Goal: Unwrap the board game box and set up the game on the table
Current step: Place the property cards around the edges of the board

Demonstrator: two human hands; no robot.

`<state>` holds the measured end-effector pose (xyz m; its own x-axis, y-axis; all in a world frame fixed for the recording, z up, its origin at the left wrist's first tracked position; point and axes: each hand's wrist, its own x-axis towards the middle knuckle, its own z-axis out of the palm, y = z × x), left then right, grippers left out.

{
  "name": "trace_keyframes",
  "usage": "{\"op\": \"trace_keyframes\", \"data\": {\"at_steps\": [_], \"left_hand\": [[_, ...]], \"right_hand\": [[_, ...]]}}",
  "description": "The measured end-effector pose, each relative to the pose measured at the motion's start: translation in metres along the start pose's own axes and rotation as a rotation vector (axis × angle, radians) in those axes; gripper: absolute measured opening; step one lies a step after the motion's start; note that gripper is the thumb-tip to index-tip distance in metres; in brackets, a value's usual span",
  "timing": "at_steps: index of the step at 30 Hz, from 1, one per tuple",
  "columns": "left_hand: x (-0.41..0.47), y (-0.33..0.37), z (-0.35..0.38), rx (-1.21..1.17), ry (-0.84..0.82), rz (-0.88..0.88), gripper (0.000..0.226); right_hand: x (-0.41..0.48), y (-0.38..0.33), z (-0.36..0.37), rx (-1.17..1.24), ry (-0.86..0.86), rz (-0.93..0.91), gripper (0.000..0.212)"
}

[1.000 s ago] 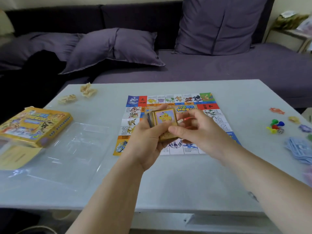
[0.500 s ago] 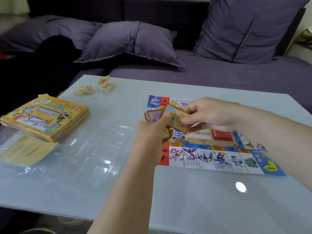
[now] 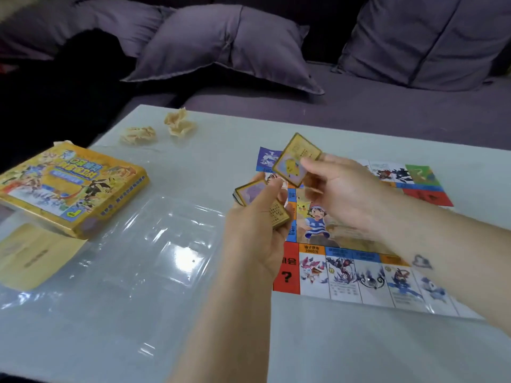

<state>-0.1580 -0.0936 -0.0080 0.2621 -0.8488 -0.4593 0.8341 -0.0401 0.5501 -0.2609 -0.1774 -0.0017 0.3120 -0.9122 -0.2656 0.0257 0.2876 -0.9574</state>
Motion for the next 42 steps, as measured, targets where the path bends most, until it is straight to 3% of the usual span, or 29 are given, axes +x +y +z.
{"op": "trace_keyframes", "data": {"at_steps": [4, 7, 10, 27, 32, 34, 39, 42], "left_hand": [[0.016, -0.001, -0.002, -0.160, 0.004, -0.090, 0.016], [0.026, -0.007, 0.000, -0.187, -0.017, -0.144, 0.024], [0.032, -0.015, 0.005, -0.194, -0.025, -0.183, 0.030], [0.041, -0.037, 0.011, -0.231, -0.014, -0.245, 0.042], [0.040, -0.030, 0.009, -0.234, -0.010, -0.251, 0.020], [0.037, -0.025, 0.009, -0.225, -0.020, -0.270, 0.021], [0.033, -0.021, 0.008, -0.133, -0.078, -0.229, 0.025], [0.034, -0.021, 0.006, -0.028, -0.143, -0.158, 0.021]], "right_hand": [[0.080, -0.019, -0.032, -0.558, 0.319, -0.212, 0.017], [0.133, -0.017, -0.053, -0.705, 0.435, -0.239, 0.040], [0.162, -0.005, -0.059, -0.842, 0.439, -0.198, 0.043], [0.193, 0.012, -0.062, -1.127, 0.450, -0.174, 0.038], [0.193, 0.011, -0.064, -1.147, 0.446, -0.158, 0.045], [0.192, 0.011, -0.065, -1.160, 0.457, -0.165, 0.047], [0.165, -0.008, -0.054, -1.013, 0.484, -0.338, 0.038], [0.121, -0.021, -0.037, -0.821, 0.274, -0.398, 0.028]]}}
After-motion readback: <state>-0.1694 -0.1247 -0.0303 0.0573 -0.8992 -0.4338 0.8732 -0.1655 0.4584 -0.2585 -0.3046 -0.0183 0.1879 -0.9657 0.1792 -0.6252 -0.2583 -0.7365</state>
